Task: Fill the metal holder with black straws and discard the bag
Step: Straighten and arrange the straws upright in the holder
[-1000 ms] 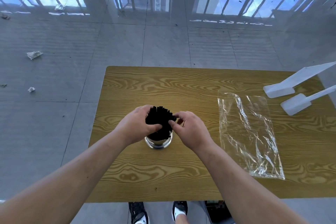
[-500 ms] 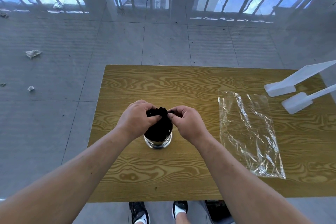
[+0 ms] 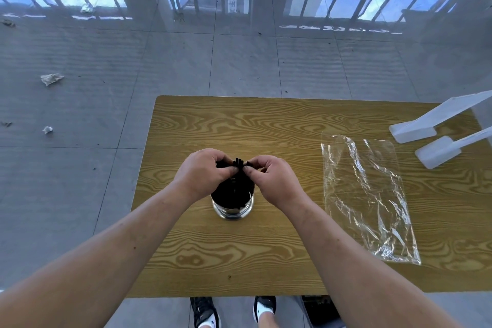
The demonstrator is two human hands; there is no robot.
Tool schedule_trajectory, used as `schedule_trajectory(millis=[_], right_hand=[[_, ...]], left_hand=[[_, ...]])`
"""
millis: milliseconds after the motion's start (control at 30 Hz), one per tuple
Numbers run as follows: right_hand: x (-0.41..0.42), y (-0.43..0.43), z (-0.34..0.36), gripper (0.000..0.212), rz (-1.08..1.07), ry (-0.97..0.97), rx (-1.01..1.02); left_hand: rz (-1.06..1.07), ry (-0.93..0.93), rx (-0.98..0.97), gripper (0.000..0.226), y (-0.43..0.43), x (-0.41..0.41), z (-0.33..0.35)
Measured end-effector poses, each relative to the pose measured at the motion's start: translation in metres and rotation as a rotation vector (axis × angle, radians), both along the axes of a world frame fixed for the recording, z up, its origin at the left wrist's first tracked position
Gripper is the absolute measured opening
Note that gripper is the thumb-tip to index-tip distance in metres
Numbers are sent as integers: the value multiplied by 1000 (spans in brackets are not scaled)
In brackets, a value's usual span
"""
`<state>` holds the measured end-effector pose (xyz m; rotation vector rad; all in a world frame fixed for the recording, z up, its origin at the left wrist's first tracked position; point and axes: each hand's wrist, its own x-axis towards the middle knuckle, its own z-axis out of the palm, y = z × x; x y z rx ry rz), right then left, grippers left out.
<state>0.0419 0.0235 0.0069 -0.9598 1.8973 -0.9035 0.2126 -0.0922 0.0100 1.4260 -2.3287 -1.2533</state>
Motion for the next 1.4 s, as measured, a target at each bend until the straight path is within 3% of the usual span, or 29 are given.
schedule_trajectory(millis=[167,367,733,967,1133,1267,1400], right_hand=[[7,-5,-2,21,72,-1,39],[7,-8,-3,9,-32,-28,-2],[0,-9,13,7,-69,-164,-40],[-5,-10,25,4,-49,-154,-91],[-9,-14,49,4,-49,-189,-228],[-12,-18,68,6,-69,-264,-329],[-11,-16,77,13,-81,-318,-352]], left_hand=[[14,2,18,12,-1,-2,-1],[41,28,39,7,-1,-2,-1],[20,38,-1,16,0,3,3],[-43,42,-132,51,4,1,17],[-28,106,-180,25,5,-6,33],[1,252,-99,8,11,-13,48],[-6,415,-4,9,16,-16,60]])
